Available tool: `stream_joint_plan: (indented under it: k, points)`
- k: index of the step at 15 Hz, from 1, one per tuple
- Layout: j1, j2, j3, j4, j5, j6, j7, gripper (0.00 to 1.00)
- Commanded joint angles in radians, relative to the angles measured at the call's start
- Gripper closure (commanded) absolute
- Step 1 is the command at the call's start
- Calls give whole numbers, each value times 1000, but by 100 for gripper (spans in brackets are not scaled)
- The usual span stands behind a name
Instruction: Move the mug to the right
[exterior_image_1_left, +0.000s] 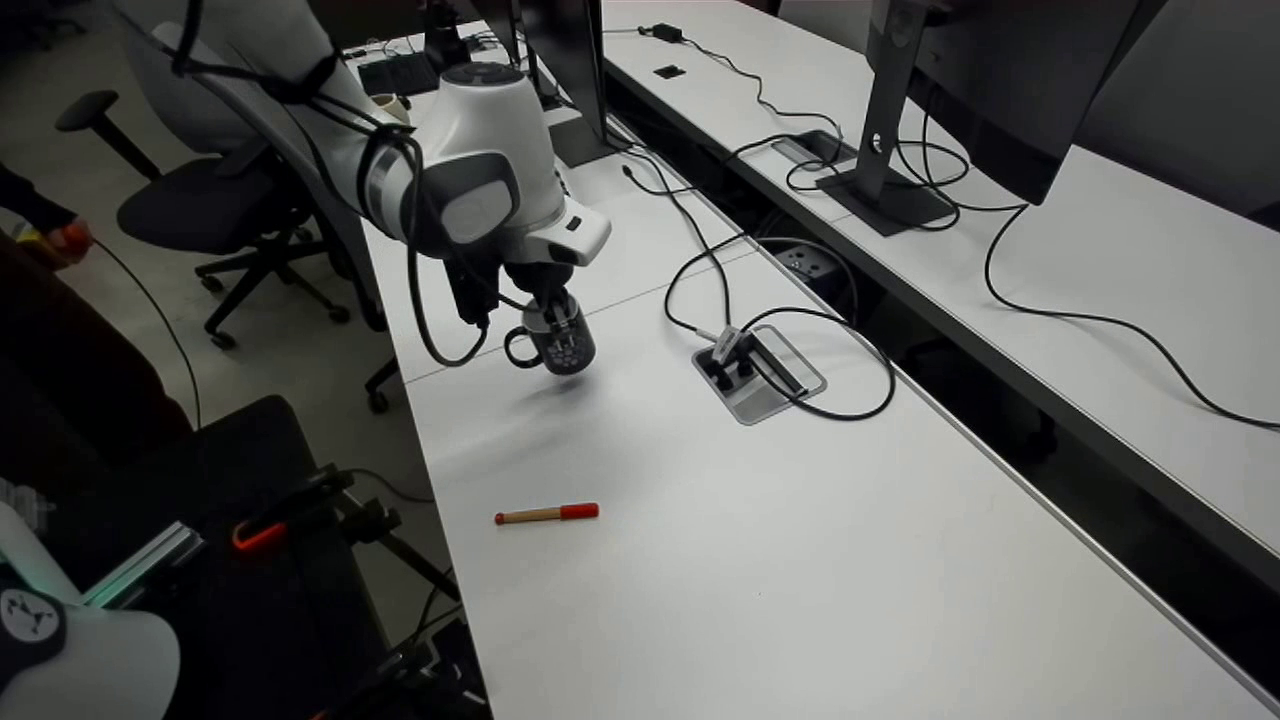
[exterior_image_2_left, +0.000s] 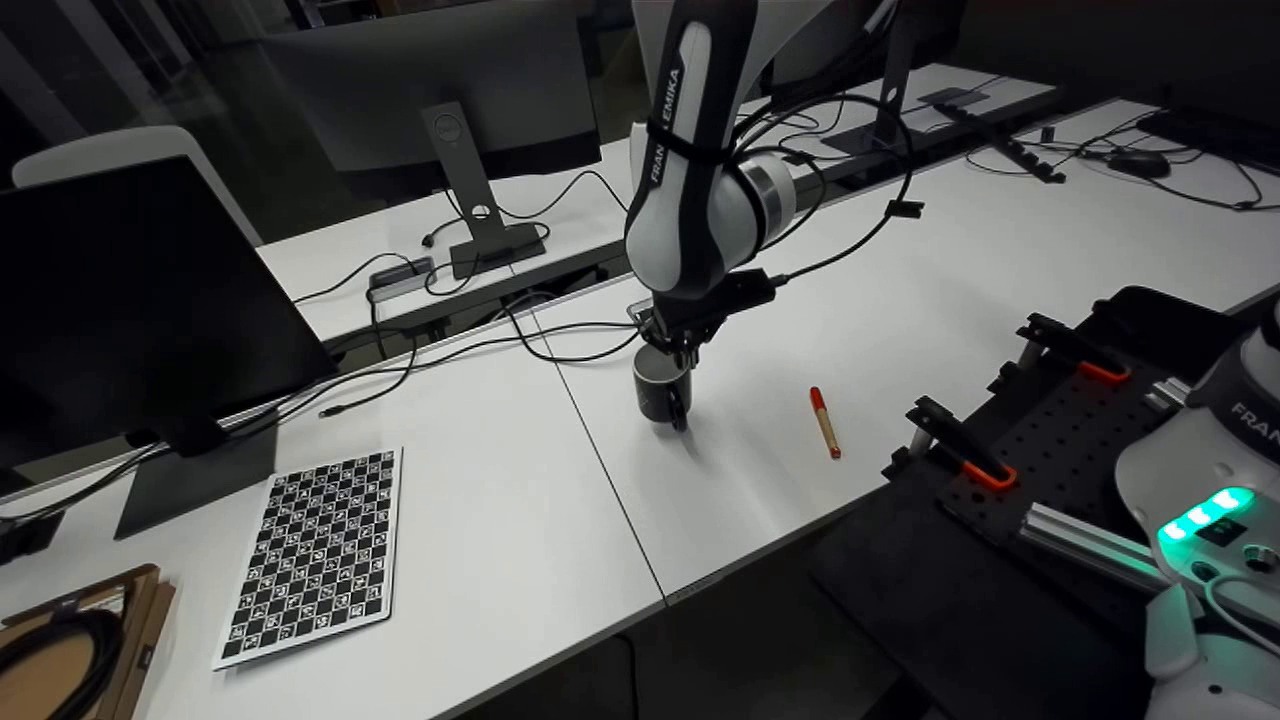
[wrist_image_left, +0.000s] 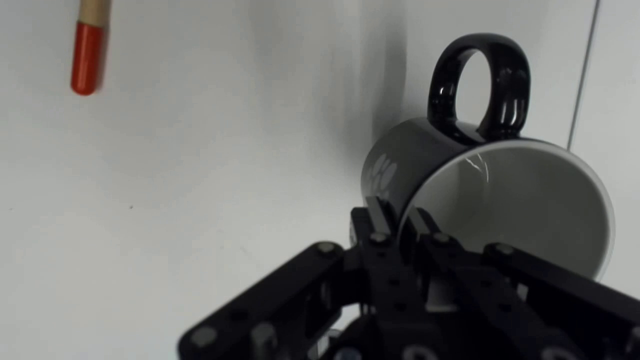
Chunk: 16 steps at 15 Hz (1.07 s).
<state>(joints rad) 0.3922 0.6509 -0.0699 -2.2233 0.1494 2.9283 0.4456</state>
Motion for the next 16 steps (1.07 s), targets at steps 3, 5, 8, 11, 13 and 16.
stream_joint_plan:
  k: [3,5,8,11,13,16]
  points:
    - [71,-47,-170,60,-91,-178,92,98]
    - [28,-32,-128,51,-96,-147,75,98]
    - [14,-27,-124,56,-104,-158,75,91]
    - [15,-23,-116,55,-102,-158,74,91]
    - [15,-23,-116,55,-102,-158,74,91]
    - [-1,-19,-109,67,-89,-172,74,98]
